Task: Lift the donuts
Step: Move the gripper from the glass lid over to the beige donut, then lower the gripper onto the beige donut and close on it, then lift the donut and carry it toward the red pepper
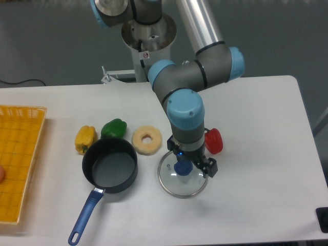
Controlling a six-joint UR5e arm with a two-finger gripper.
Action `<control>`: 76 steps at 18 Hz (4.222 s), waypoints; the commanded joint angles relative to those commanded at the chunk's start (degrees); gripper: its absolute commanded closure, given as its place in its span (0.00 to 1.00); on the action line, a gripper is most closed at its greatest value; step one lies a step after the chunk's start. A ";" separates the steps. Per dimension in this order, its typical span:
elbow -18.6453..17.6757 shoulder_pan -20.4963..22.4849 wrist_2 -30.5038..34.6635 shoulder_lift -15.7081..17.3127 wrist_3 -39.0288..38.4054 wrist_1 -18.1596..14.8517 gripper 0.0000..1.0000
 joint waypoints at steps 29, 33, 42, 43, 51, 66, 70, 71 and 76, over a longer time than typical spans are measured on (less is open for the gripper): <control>-13.00 -11.60 3.95 2.64 13.52 -0.09 0.00; -15.64 -11.69 3.77 2.29 16.87 0.09 0.00; -16.44 -11.95 3.77 1.41 17.14 0.61 0.01; -16.35 -11.95 3.69 1.41 17.14 1.14 0.03; -16.61 -12.65 4.21 -1.14 17.31 2.81 0.03; -16.79 -12.83 4.30 -1.05 17.14 2.72 0.63; -16.35 -12.74 4.30 -0.70 17.49 2.64 0.68; -16.17 -12.66 4.30 -0.53 17.58 2.55 0.68; -14.33 -10.20 4.30 2.72 18.10 -1.65 0.69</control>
